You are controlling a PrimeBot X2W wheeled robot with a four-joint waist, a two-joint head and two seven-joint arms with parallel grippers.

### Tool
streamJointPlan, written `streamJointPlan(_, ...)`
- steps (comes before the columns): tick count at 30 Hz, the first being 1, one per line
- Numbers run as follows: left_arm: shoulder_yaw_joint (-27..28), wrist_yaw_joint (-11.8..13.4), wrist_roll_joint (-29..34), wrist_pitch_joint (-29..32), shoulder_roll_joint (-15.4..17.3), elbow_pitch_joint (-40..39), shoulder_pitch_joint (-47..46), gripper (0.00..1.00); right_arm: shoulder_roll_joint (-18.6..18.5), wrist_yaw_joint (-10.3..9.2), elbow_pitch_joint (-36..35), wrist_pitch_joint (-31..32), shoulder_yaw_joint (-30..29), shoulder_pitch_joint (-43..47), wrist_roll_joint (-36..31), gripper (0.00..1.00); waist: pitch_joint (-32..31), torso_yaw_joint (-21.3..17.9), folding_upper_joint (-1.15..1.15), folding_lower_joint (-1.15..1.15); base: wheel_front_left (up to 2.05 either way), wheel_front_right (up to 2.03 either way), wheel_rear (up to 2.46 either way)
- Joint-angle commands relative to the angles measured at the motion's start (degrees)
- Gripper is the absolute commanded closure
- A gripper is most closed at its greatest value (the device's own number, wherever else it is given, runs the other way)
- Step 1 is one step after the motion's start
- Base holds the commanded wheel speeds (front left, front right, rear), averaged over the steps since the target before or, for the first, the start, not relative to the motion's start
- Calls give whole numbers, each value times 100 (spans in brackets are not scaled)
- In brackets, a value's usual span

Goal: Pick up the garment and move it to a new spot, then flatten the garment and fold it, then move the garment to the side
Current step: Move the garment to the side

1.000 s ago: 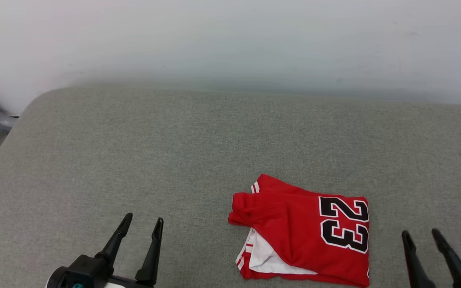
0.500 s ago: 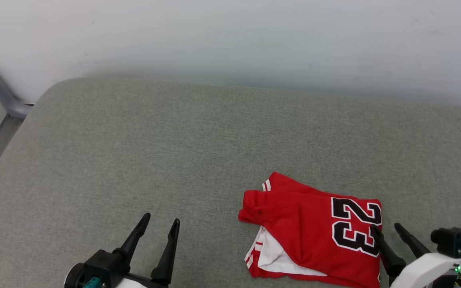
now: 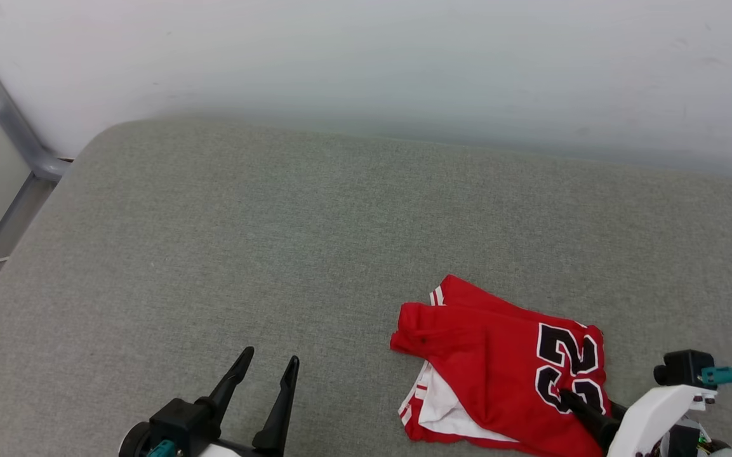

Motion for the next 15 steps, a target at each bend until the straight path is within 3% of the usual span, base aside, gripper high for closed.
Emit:
streamJointPlan(1, -16, 1, -30, -22, 17, 11, -64, 0, 82, -7, 144, 90, 45, 16, 37, 0, 3, 7, 0, 0, 0, 0, 0)
streamJointPlan(8, -127, 1, -77, -22, 47, 62, -85, 0, 292, -9, 545, 326, 26, -263, 226, 0, -19, 101, 0, 0, 0, 0, 0)
streamJointPlan(9, -134, 1, -86, -22, 50, 72, -76, 0, 305, -9, 603, 377, 42, -280, 250, 5, -27, 112, 0, 0, 0, 0, 0)
streamJointPlan(10, -143, 1, -94, -22, 56, 79, -69, 0, 311, -9, 643, 399, 67, -291, 263, 18, -34, 121, 0, 0, 0, 0, 0)
streamJointPlan(11, -143, 1, -99, -22, 62, 86, -64, 0, 305, -9, 698, 385, 61, -309, 286, 44, -39, 127, 0, 0, 0, 0, 0)
streamJointPlan(12, -143, 1, -92, -22, 67, 91, -63, 0, 269, -9, 710, 401, 119, -336, 248, 79, -41, 133, 0, 0, 0, 0, 0)
streamJointPlan(13, -139, 1, -94, -22, 70, 97, -61, 0, 230, -10, 721, 357, 131, -357, 235, 100, -44, 131, 0, 0, 0, 0, 0)
streamJointPlan(15, -108, 1, -99, -22, 68, 93, -57, 0, 142, -11, 718, 318, 167, -395, 250, 100, -46, 116, 0, 0, 0, 0, 0)
